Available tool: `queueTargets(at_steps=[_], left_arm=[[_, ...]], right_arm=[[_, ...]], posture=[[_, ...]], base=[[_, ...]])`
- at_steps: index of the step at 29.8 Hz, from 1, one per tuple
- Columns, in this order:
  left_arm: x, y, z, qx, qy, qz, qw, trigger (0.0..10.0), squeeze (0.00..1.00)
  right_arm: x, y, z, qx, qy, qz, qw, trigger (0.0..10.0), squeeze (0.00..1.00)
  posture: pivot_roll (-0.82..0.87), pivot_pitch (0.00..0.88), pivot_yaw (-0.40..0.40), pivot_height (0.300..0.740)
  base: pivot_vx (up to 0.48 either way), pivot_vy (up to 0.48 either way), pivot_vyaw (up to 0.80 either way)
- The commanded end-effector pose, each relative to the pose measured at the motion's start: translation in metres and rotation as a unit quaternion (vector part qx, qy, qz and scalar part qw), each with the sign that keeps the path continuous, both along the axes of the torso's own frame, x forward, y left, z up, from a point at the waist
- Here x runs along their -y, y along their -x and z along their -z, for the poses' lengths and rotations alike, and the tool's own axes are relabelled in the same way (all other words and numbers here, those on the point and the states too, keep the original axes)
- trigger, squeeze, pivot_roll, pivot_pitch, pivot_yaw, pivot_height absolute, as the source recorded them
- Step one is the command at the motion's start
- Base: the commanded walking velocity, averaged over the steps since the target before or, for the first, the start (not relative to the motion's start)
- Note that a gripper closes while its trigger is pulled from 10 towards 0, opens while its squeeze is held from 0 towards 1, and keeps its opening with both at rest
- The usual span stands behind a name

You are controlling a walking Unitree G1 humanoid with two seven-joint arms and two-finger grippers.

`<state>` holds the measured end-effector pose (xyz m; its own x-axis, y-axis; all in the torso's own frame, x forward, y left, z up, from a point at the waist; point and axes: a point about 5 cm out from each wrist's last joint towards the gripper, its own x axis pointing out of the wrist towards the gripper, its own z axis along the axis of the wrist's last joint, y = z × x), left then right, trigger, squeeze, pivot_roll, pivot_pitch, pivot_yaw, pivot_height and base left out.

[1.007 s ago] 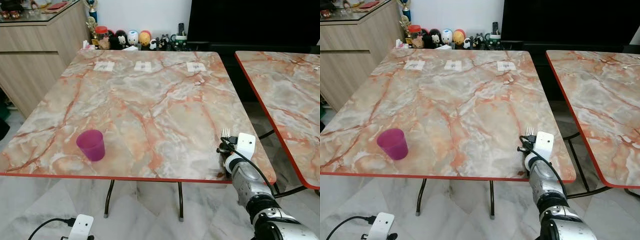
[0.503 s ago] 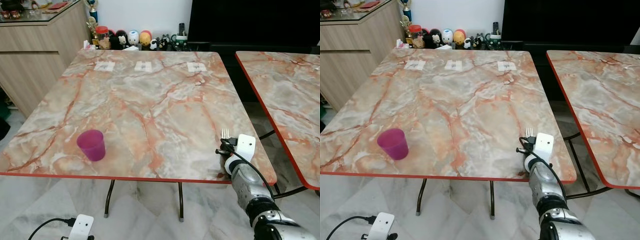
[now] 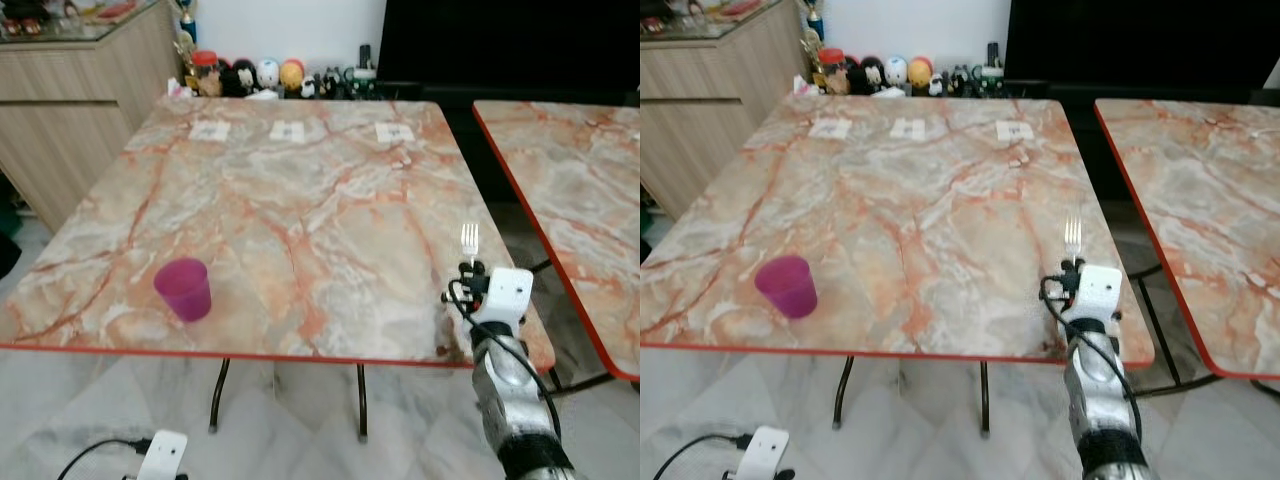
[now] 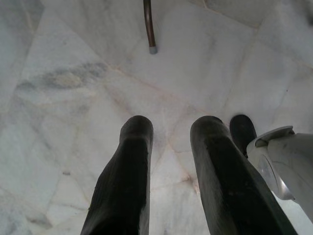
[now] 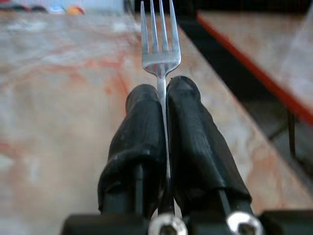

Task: Setting the table

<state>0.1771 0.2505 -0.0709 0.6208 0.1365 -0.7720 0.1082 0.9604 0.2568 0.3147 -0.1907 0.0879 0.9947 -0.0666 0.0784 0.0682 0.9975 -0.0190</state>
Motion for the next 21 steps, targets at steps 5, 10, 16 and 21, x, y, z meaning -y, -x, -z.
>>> queueTargets(at_steps=[5, 10, 16, 21], left_arm=[[-0.004, 0.003, 0.001, -0.011, -0.011, 0.000, 1.000, 10.0, 0.00], [-0.003, 0.003, 0.001, -0.011, -0.009, 0.001, 1.000, 10.0, 0.00], [-0.003, 0.005, 0.002, -0.012, -0.008, 0.002, 1.000, 10.0, 0.00], [-0.006, 0.007, 0.002, -0.014, -0.010, 0.001, 1.000, 10.0, 0.00]], right_arm=[[0.003, 0.008, -0.028, 0.068, 0.045, 0.004, 0.997, 10.0, 0.00], [0.009, 0.016, -0.030, 0.067, 0.045, 0.039, 0.996, 10.0, 0.00], [0.007, 0.017, -0.028, 0.059, 0.043, 0.042, 0.996, 10.0, 0.00], [0.007, 0.017, -0.032, 0.061, 0.040, 0.051, 0.996, 10.0, 0.00]], posture=[[0.06, 0.000, -0.005, 0.740], [0.06, 0.000, -0.007, 0.740], [0.06, 0.000, -0.009, 0.740], [0.05, 0.000, -0.007, 0.740]], base=[[0.000, -0.055, 0.00], [0.000, -0.450, 0.00], [0.000, -0.480, 0.00], [0.000, -0.480, 0.00]])
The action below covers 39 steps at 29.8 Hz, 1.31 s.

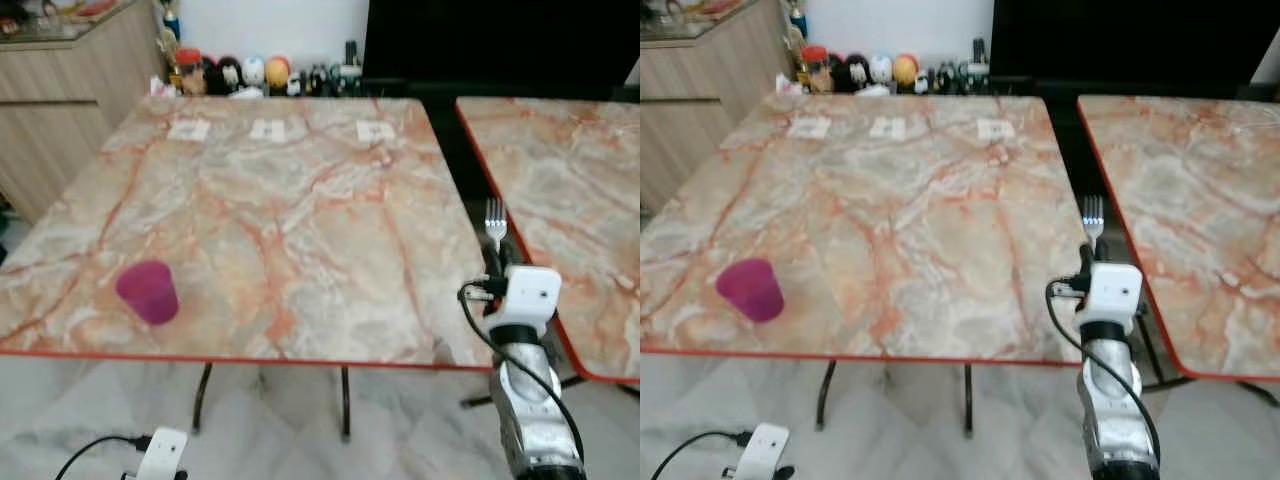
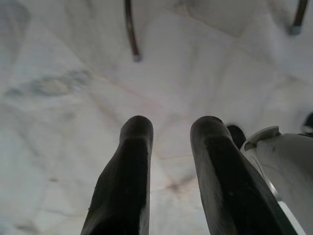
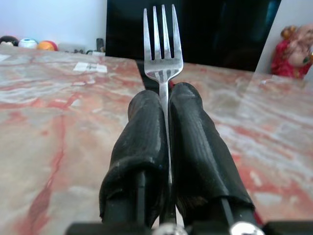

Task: Setting the table

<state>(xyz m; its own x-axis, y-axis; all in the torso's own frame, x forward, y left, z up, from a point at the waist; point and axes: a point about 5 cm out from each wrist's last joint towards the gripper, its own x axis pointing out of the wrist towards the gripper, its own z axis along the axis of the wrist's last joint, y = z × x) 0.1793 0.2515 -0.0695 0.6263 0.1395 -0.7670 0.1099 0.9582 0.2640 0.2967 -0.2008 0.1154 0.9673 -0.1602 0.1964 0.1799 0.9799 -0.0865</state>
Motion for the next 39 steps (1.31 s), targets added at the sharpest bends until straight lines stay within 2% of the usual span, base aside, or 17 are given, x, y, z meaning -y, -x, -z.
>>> queueTargets(at_steps=[1, 13, 21, 25, 26, 39], left_arm=[[-0.005, 0.010, 0.003, -0.017, -0.006, -0.001, 1.000, 10.0, 0.00], [-0.004, 0.008, 0.003, -0.014, -0.004, 0.001, 1.000, 10.0, 0.00], [0.001, 0.004, 0.003, -0.011, -0.002, 0.004, 1.000, 10.0, 0.00], [0.004, 0.003, 0.003, -0.009, -0.001, 0.008, 1.000, 10.0, 0.00], [0.005, 0.003, 0.003, -0.009, -0.001, 0.008, 1.000, 10.0, 0.00], [0.002, 0.000, 0.001, -0.004, -0.001, 0.009, 1.000, 10.0, 0.00]], right_arm=[[-0.004, -0.001, -0.005, 0.004, 0.000, -0.001, 1.000, 10.0, 0.00], [-0.001, -0.003, -0.011, 0.010, -0.009, 0.012, 1.000, 10.0, 0.00], [-0.006, -0.006, -0.013, 0.012, -0.009, 0.006, 1.000, 10.0, 0.00], [-0.002, -0.005, -0.013, 0.011, -0.012, 0.017, 1.000, 10.0, 0.00], [-0.001, -0.005, -0.012, 0.012, -0.026, 0.019, 0.999, 10.0, 0.00], [-0.001, -0.004, -0.013, 0.017, -0.031, 0.025, 0.999, 10.0, 0.00]], posture=[[0.05, 0.000, -0.007, 0.740], [0.05, 0.000, -0.005, 0.740], [0.05, 0.000, -0.007, 0.740], [0.05, 0.000, -0.004, 0.740], [0.05, 0.000, -0.003, 0.740], [0.05, 0.000, -0.007, 0.740]], base=[[0.000, -0.480, 0.00], [0.000, -0.480, 0.00], [0.000, -0.480, 0.00], [0.000, -0.480, 0.00], [0.000, -0.480, 0.00], [0.000, -0.480, 0.00]])
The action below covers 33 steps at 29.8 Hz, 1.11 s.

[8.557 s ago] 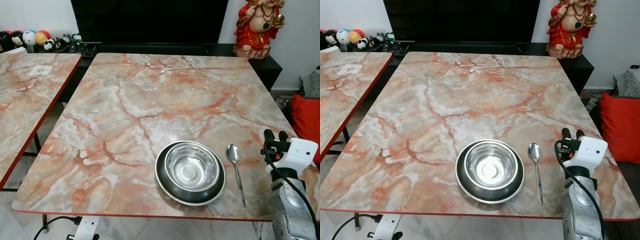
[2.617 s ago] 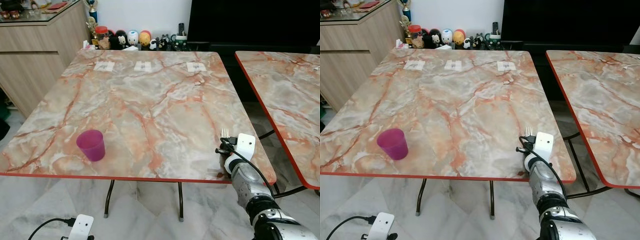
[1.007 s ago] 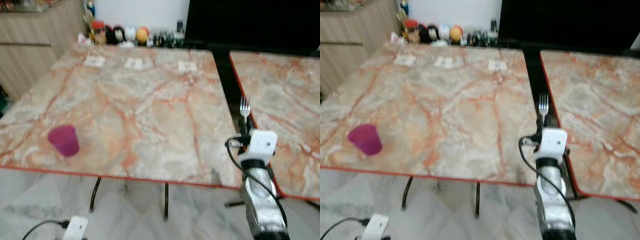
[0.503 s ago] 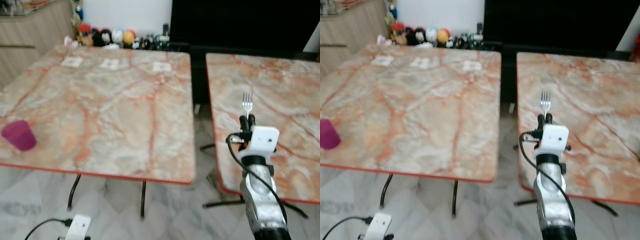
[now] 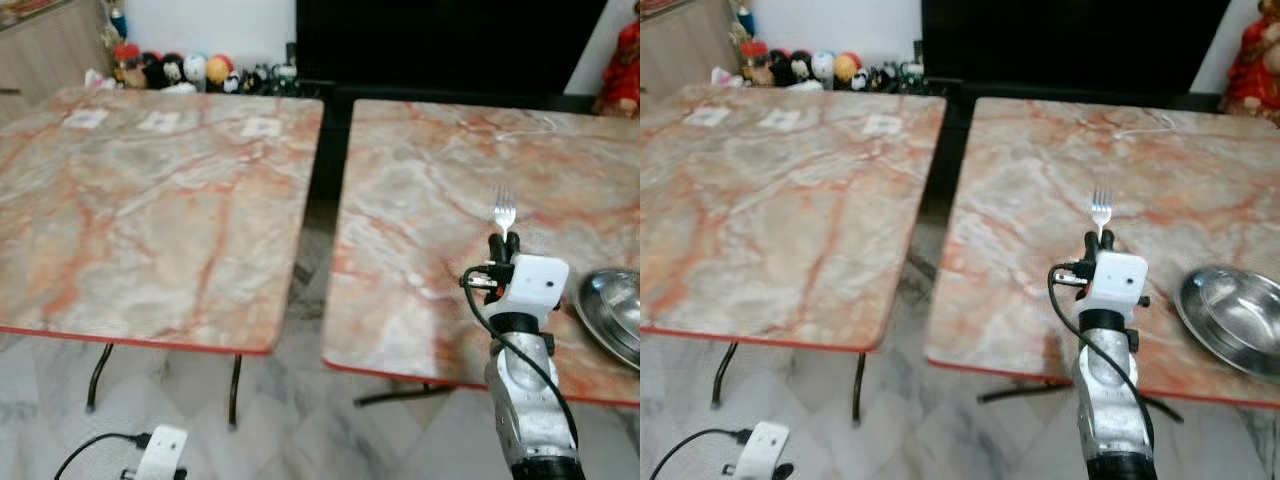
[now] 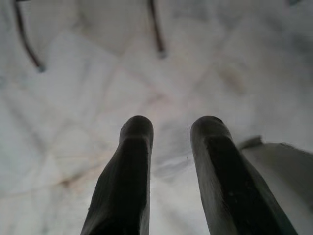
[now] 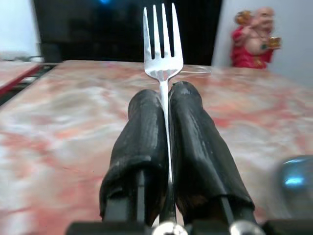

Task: Setting the table

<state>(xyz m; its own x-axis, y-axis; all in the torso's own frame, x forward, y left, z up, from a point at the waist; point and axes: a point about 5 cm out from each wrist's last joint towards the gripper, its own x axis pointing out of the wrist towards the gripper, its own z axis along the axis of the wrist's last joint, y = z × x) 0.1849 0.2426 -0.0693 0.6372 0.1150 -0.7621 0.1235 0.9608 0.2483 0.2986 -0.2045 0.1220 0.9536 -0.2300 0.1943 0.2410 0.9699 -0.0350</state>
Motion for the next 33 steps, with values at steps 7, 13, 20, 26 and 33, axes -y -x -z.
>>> queueTargets(at_steps=[7, 13, 20, 26, 33], left_arm=[[-0.008, 0.007, 0.001, -0.012, -0.010, 0.000, 1.000, 10.0, 0.00], [-0.008, 0.008, 0.002, -0.014, -0.010, -0.003, 1.000, 10.0, 0.00], [-0.007, 0.009, 0.002, -0.015, -0.010, -0.004, 1.000, 10.0, 0.00], [-0.008, 0.009, 0.002, -0.015, -0.010, -0.006, 1.000, 10.0, 0.00], [-0.009, 0.010, 0.002, -0.013, -0.011, -0.012, 1.000, 10.0, 0.00]], right_arm=[[-0.003, -0.003, -0.008, 0.016, -0.006, -0.003, 1.000, 10.0, 0.00], [-0.001, -0.003, -0.009, 0.017, -0.003, 0.001, 1.000, 10.0, 0.00], [0.004, -0.003, -0.013, 0.028, -0.003, 0.010, 1.000, 10.0, 0.00], [0.006, -0.002, -0.015, 0.031, -0.002, 0.018, 0.999, 10.0, 0.00], [0.017, 0.001, -0.011, 0.016, 0.003, 0.041, 0.999, 10.0, 0.00]], posture=[[0.05, 0.000, -0.007, 0.740], [0.05, 0.000, -0.012, 0.740], [0.05, 0.000, -0.012, 0.740], [0.05, 0.000, -0.014, 0.740], [0.05, 0.000, -0.016, 0.740]], base=[[0.000, -0.480, 0.00], [0.000, -0.480, 0.00], [0.000, -0.480, 0.00], [0.000, -0.480, 0.00], [0.000, -0.180, 0.00]])
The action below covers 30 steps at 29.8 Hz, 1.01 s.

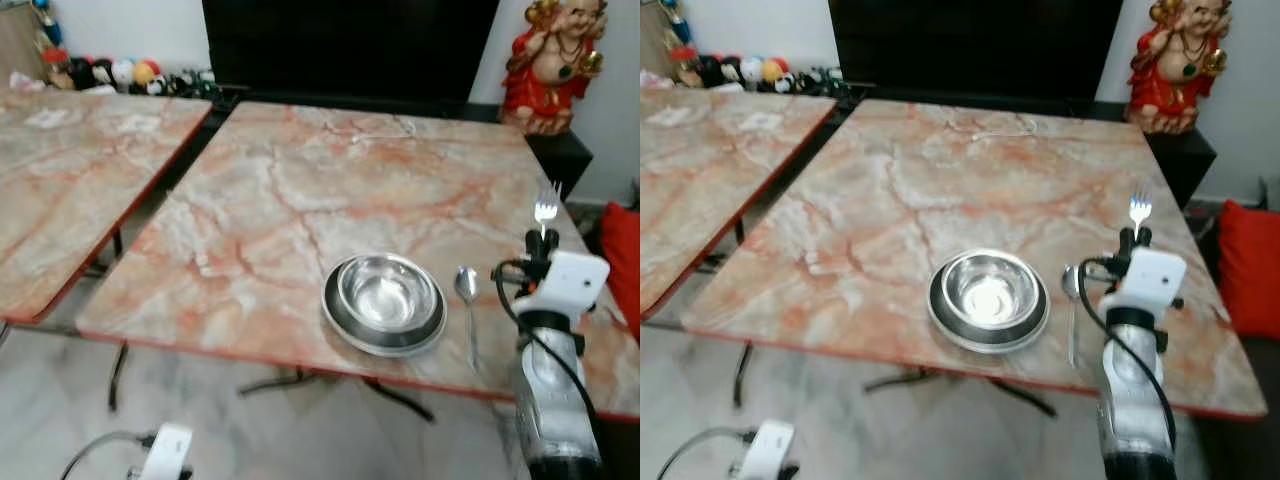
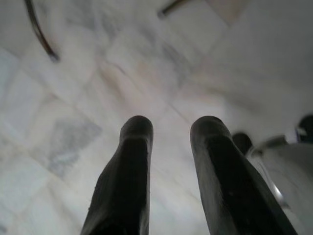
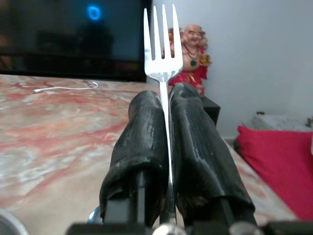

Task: Setting the table

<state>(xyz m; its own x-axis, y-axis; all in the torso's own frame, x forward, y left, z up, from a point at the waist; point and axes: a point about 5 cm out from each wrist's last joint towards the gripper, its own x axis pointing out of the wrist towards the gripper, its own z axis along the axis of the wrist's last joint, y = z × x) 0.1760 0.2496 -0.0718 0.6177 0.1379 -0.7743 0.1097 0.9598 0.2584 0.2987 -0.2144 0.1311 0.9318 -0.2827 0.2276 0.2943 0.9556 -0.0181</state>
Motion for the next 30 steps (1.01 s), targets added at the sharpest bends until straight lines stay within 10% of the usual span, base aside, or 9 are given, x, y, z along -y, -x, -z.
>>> queueTargets(at_steps=[1, 16, 30], left_arm=[[-0.002, 0.001, 0.000, -0.003, -0.004, -0.002, 1.000, 10.0, 0.00], [-0.004, -0.001, -0.001, -0.004, -0.002, -0.009, 1.000, 10.0, 0.00], [-0.007, -0.001, -0.002, -0.004, 0.000, -0.009, 1.000, 10.0, 0.00]], right_arm=[[0.009, 0.002, -0.002, -0.004, 0.004, 0.019, 1.000, 10.0, 0.00], [0.009, -0.004, 0.001, -0.031, -0.008, 0.027, 0.999, 10.0, 0.00], [0.045, -0.034, 0.016, -0.200, -0.029, 0.027, 0.979, 10.0, 0.00]], posture=[[0.05, 0.000, -0.016, 0.740], [0.05, 0.001, -0.012, 0.740], [0.04, 0.007, 0.005, 0.740]], base=[[0.000, 0.000, 0.00], [0.000, 0.179, 0.00], [0.000, 0.000, 0.00]])
